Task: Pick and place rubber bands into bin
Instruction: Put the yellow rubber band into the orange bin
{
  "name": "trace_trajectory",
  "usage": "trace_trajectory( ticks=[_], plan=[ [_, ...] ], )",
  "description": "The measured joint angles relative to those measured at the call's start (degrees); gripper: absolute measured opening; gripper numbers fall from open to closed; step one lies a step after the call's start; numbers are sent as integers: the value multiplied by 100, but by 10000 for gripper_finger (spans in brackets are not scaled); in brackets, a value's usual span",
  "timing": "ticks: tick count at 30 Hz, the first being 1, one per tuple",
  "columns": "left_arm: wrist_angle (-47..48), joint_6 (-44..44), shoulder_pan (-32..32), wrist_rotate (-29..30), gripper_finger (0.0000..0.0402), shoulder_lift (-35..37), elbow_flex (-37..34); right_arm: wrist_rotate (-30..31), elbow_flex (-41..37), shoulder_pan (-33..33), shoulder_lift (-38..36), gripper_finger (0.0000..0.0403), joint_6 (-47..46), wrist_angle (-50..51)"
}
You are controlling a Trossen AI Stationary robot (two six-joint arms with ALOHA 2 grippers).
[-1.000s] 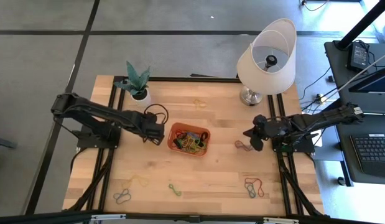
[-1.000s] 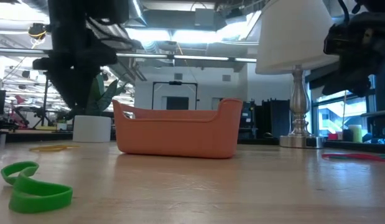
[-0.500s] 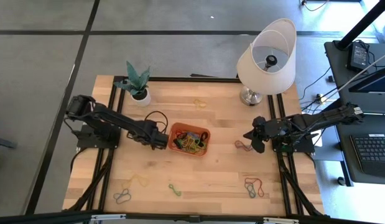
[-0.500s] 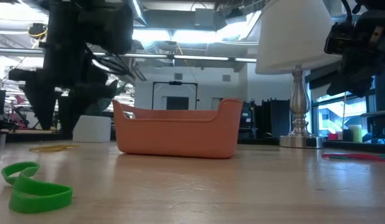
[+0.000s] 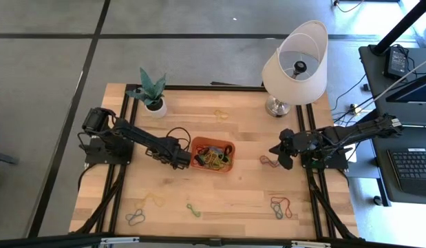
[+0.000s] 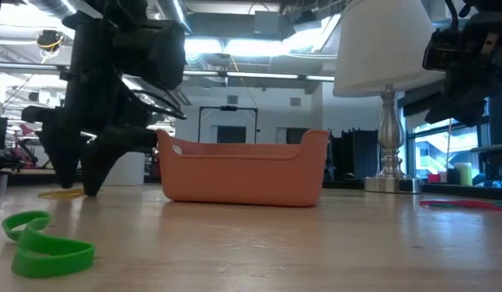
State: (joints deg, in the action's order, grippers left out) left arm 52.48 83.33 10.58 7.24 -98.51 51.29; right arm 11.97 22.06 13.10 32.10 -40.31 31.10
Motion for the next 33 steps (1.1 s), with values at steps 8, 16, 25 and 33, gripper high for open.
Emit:
trace_trajectory(
  ticks=[8, 16, 25, 33],
  plan=[
    [-115, -113, -24, -161, 136, -12, -7, 0, 0, 0, 0, 14, -123, -3],
    [11, 97, -132, -467, 9, 48, -22, 0, 0, 1, 0, 10, -143, -3],
    [955, 320, 280, 132, 2, 1122, 600, 0, 2, 1, 2, 14, -140, -16],
    [-57, -1109, 543, 1268, 2, 1577, 1292, 2, 2, -1, 4, 15, -129, -62]
  ],
)
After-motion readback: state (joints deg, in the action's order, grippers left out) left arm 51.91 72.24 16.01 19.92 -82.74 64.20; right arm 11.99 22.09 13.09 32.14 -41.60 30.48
